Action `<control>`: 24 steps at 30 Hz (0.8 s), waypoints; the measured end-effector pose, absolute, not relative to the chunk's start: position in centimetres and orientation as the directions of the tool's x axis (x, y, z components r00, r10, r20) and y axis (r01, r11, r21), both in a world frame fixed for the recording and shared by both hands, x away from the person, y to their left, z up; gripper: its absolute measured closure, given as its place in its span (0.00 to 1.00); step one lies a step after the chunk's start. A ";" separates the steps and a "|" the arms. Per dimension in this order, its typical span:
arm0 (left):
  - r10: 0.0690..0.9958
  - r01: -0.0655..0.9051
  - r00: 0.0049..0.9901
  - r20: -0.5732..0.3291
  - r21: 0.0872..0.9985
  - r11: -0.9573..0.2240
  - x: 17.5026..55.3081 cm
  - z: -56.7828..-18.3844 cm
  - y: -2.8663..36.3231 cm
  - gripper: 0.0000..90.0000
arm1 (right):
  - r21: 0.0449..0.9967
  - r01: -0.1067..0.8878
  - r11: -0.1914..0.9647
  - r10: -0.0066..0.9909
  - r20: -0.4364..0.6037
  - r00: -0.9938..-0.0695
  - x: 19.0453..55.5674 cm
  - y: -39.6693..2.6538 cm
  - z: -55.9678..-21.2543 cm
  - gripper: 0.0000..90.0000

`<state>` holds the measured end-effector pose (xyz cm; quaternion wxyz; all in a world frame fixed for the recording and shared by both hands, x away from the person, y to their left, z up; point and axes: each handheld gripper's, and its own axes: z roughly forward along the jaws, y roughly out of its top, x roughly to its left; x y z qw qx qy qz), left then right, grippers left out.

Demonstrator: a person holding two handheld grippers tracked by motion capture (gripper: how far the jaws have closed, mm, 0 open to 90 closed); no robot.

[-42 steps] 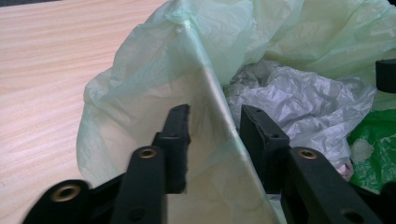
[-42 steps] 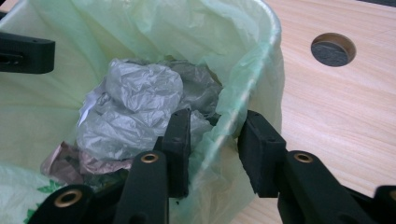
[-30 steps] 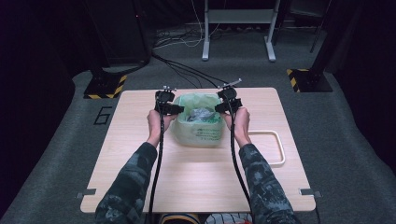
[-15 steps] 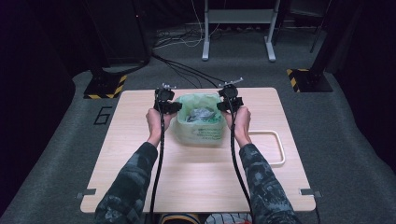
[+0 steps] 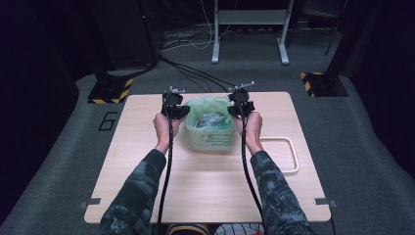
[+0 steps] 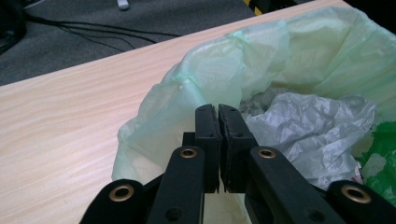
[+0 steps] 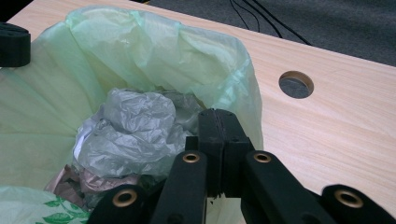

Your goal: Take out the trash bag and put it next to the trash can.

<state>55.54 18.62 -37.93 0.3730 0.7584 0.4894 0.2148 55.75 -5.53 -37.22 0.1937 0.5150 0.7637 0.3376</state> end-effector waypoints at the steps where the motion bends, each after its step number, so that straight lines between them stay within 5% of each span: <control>1: 0.899 0.585 0.436 -0.033 0.770 -0.255 55.5 -38.0 18.5 1.00 | 0.716 0.657 0.237 0.916 0.060 -0.396 55.8 -5.5 -37.2 1.00; 24: 0.820 0.571 0.553 -0.147 0.783 -0.245 55.1 -35.7 15.8 1.00 | 0.769 0.593 0.239 0.874 0.096 -0.476 54.6 -3.4 -34.1 1.00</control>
